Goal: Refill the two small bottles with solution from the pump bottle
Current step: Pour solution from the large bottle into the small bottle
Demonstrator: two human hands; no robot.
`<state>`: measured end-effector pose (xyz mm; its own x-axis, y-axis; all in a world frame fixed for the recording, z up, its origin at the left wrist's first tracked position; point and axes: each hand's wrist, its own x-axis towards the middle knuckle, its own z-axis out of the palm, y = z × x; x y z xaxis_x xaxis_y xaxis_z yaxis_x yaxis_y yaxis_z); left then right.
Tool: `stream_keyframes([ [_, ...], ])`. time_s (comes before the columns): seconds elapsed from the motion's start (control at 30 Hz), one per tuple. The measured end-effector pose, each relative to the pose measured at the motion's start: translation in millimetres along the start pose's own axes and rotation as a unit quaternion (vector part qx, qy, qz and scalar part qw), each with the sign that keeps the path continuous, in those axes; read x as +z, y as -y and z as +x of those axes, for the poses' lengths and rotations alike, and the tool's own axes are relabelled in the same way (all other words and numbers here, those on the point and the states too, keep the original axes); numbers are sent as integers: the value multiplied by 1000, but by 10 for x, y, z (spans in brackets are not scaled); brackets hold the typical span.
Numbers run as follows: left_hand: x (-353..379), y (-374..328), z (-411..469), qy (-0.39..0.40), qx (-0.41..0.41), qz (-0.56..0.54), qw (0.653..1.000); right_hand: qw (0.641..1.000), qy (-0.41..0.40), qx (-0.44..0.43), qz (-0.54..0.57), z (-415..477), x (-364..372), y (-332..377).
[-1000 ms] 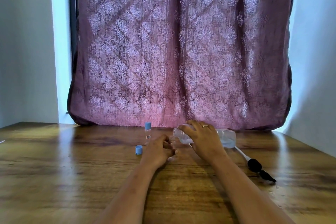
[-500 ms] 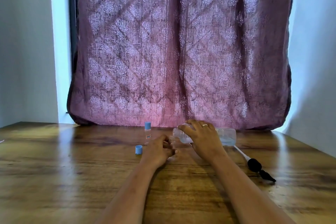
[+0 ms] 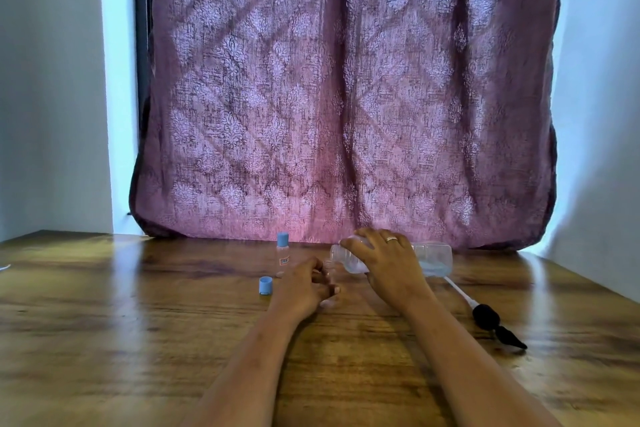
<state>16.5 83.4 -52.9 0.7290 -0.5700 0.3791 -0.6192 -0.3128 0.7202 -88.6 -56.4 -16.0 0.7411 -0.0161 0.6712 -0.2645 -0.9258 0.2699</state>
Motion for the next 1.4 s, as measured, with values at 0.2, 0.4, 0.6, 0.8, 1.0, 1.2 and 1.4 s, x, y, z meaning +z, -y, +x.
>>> stream_keyframes([
  [0.2,-2,-11,-6,-3,3,3,1000,1000,0,-2,-3,0,5,-4],
  [0.4,-10,-9,-13,-2,3,0,1000,1000,-14,-3,-12,10,1,3],
  [0.6,3,-10,3,-12,2,-3,1000,1000,-11,-3,-16,5,12,2],
  [0.8,5,-13,-2,-8,-1,-13,1000,1000,-9,-4,-15,7,-6,2],
  [1.0,-4,-16,-7,-1,-4,-12,1000,1000,-12,-4,-16,12,-12,9],
  [1.2,-4,-19,-9,-2,-3,-9,1000,1000,-16,-6,-15,11,-2,7],
  [1.4,-12,-18,-16,-2,-1,-8,1000,999,-28,-6,-16,19,9,5],
])
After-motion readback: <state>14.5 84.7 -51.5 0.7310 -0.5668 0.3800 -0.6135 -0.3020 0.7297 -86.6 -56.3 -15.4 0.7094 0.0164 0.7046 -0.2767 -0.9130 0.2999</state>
